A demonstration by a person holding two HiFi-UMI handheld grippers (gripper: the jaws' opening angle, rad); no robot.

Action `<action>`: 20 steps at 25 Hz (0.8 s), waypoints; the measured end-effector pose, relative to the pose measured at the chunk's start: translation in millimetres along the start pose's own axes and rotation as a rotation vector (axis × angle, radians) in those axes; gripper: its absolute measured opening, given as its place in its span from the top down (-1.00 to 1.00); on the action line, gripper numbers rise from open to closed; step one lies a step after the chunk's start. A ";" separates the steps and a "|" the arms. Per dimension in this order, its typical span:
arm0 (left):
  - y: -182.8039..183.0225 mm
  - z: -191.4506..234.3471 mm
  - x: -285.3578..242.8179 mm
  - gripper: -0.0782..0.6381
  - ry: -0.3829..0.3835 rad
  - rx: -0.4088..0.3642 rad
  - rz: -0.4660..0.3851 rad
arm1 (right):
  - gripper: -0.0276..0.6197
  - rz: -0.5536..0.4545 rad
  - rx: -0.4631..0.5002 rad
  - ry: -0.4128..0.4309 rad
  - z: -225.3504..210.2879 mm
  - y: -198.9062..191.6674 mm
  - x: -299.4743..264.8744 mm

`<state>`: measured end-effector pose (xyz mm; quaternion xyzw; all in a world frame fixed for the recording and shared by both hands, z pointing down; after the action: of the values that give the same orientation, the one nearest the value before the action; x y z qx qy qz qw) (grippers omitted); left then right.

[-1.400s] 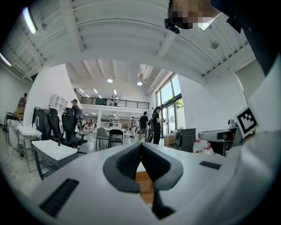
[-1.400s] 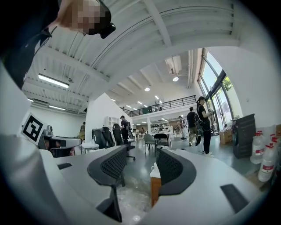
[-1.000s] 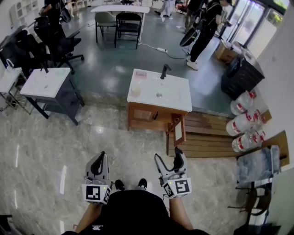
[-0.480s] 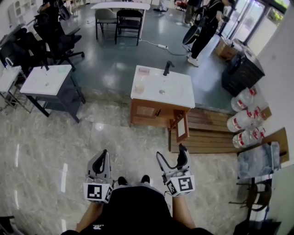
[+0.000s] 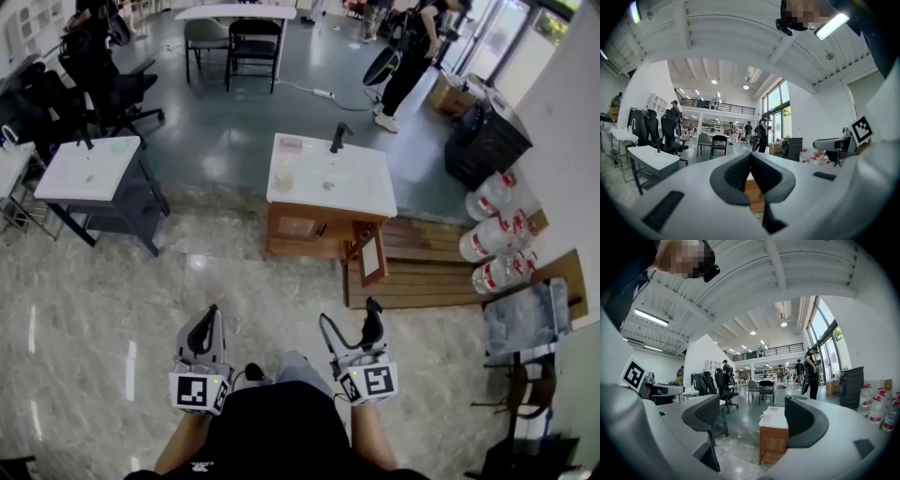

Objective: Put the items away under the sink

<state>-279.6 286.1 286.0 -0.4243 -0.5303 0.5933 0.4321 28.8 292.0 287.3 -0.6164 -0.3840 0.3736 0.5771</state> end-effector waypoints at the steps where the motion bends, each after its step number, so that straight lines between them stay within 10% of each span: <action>1: -1.3 1.2 -0.7 0.76 -0.003 0.003 0.001 | -0.41 0.002 0.001 -0.004 0.8 -0.5 0.3; 20: -15.3 9.5 -94.5 0.76 0.063 0.005 0.044 | -0.41 -0.008 -0.029 0.026 -74.5 -14.5 -87.4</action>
<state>-262.6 193.7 306.2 -0.4531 -0.5057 0.5903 0.4365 58.4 182.0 307.4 -0.6280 -0.3843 0.3578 0.5744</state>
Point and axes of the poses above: the fingertips, and each gripper's own axes: x backward along the fingers, z to its left, y out of its top, the point moved 8 cm from there along x, backward along the fingers, and after that the axes turned 7 degrees about y, right-handed, at the moved point
